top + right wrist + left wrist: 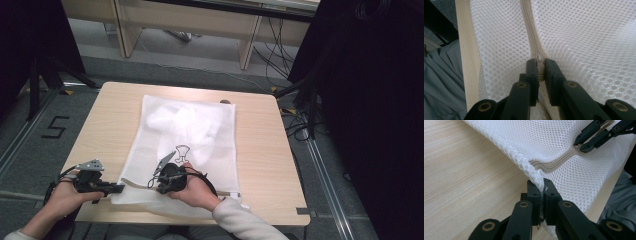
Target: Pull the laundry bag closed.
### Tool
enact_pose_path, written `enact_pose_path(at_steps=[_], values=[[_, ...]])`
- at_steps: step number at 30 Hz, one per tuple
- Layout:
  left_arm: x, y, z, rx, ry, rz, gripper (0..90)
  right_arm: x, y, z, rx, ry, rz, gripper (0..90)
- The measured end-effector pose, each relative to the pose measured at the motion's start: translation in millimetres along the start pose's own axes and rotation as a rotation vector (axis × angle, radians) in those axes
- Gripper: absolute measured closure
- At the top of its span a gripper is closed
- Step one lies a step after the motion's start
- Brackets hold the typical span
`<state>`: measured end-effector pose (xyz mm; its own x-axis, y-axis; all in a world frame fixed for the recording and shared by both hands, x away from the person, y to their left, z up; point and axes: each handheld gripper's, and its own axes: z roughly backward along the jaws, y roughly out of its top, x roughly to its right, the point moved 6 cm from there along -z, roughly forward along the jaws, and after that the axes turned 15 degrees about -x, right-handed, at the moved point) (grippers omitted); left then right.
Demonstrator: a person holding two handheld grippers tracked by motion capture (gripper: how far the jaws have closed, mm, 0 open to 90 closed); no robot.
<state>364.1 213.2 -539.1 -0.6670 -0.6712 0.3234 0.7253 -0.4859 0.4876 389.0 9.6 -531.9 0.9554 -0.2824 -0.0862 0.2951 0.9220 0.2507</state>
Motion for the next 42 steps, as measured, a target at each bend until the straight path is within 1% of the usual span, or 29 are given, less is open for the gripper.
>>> enact_pose_path(at_steps=[1, 5, 6, 8, 12, 14, 15, 18, 19, 20, 21, 23, 24, 25, 26, 27, 29, 30, 31, 32, 33, 35, 36, 37, 38, 40, 42], values=[[0.1, 0.0, 0.1, 0.001, -0.001, 0.002, 85.1, -0.2, -0.2, 0.0, 0.0, 0.002, -0.004, 82.3], [0.2, 0.1, 0.2, 0.002, -0.001, 0.002, 85.1, 0.4, -0.8, 0.8, 0.0, 0.002, 0.007, 82.3], [-0.1, -0.5, 1.0, -0.013, 0.0, 0.0, 85.1, 0.6, -1.2, 0.9, -0.002, 0.001, 0.008, 82.3], [-0.1, -0.3, 0.2, -0.001, 0.0, 0.001, 85.1, 1.3, -2.8, 0.8, -0.007, -0.001, 0.003, 82.3], [-0.2, -0.2, 0.1, -0.003, 0.003, -0.001, 85.1, 3.8, -6.2, 1.6, -0.008, -0.002, 0.009, 82.3], [-0.2, -0.2, 0.1, -0.003, 0.004, -0.001, 85.1, 3.7, -8.0, 2.8, -0.008, -0.004, -0.009, 82.3], [-0.2, -0.2, 0.1, -0.004, 0.004, -0.001, 85.1, 4.0, -8.7, 3.3, -0.011, -0.003, -0.001, 82.3], [-0.3, -0.2, 0.1, -0.003, 0.005, -0.001, 85.1, 4.3, -9.5, 3.2, -0.003, -0.001, -0.005, 82.3], [-0.4, -0.4, 0.2, -0.003, 0.005, 0.002, 85.1, 4.6, -9.8, 3.1, -0.007, -0.002, 0.004, 82.3], [-0.5, -0.6, 0.4, -0.008, 0.005, 0.002, 85.1, 4.4, -10.5, 3.3, -0.008, -0.003, -0.013, 82.3], [-0.7, -1.1, 1.0, -0.021, 0.002, -0.001, 85.1, 5.0, -10.9, 3.5, -0.008, -0.004, -0.01, 82.3], [-0.4, -0.4, -0.3, -0.003, 0.006, 0.004, 85.1, 5.0, -12.2, 3.9, -0.015, -0.003, -0.01, 82.3], [-0.8, -1.2, 0.7, -0.022, 0.008, 0.002, 85.1, 5.6, -12.7, 4.1, -0.016, -0.004, -0.004, 82.3], [-0.8, -1.2, 0.7, -0.024, 0.0, -0.001, 85.1, 5.9, -13.1, 4.1, -0.014, -0.005, -0.009, 82.3], [-0.8, -1.2, 0.7, -0.024, 0.0, -0.001, 85.1, 5.8, -13.8, 4.1, -0.017, -0.005, -0.016, 82.3], [-0.8, -1.0, 0.4, -0.016, 0.009, 0.003, 85.1, 6.0, -14.4, 4.5, -0.016, -0.006, -0.012, 82.3], [-0.8, -1.1, 0.3, -0.02, -0.001, -0.002, 85.1, 6.5, -15.5, 5.0, -0.015, -0.003, -0.005, 82.3], [-0.8, -1.3, 0.6, -0.024, 0.002, 0.0, 85.1, 6.6, -16.5, 5.9, -0.02, -0.007, -0.008, 82.3], [-0.5, -0.6, -0.5, -0.003, 0.005, 0.005, 85.1, 7.3, -16.6, 5.3, -0.013, -0.011, -0.014, 82.3], [-0.6, -0.7, -0.2, -0.007, 0.004, 0.004, 85.1, 7.7, -17.2, 6.0, -0.015, -0.008, 0.002, 82.3], [-0.6, -0.7, -0.4, -0.004, 0.003, 0.003, 85.1, 7.2, -18.3, 6.8, -0.02, -0.005, -0.013, 82.3], [-0.7, -0.8, -0.4, -0.005, 0.004, 0.003, 85.1, 7.9, -19.4, 6.5, -0.017, -0.01, -0.018, 82.3], [-0.9, -0.9, -0.4, -0.007, 0.006, 0.003, 85.1, 8.9, -19.9, 6.6, -0.018, -0.015, -0.007, 82.3], [-1.2, -1.5, 0.5, -0.024, 0.008, 0.003, 85.1, 8.6, -21.2, 7.5, -0.023, -0.01, -0.015, 82.3], [-1.2, -1.6, 0.3, -0.026, -0.001, -0.002, 85.1, 8.9, -21.9, 7.8, -0.024, -0.012, -0.019, 82.3], [-1.3, -1.6, 0.4, -0.025, 0.0, -0.001, 85.0, 9.6, -22.7, 8.0, -0.018, -0.006, -0.021, 82.3], [-1.3, -1.6, 0.4, -0.025, 0.006, 0.001, 85.0, 10.2, -24.0, 8.4, -0.026, -0.018, -0.024, 82.3]])
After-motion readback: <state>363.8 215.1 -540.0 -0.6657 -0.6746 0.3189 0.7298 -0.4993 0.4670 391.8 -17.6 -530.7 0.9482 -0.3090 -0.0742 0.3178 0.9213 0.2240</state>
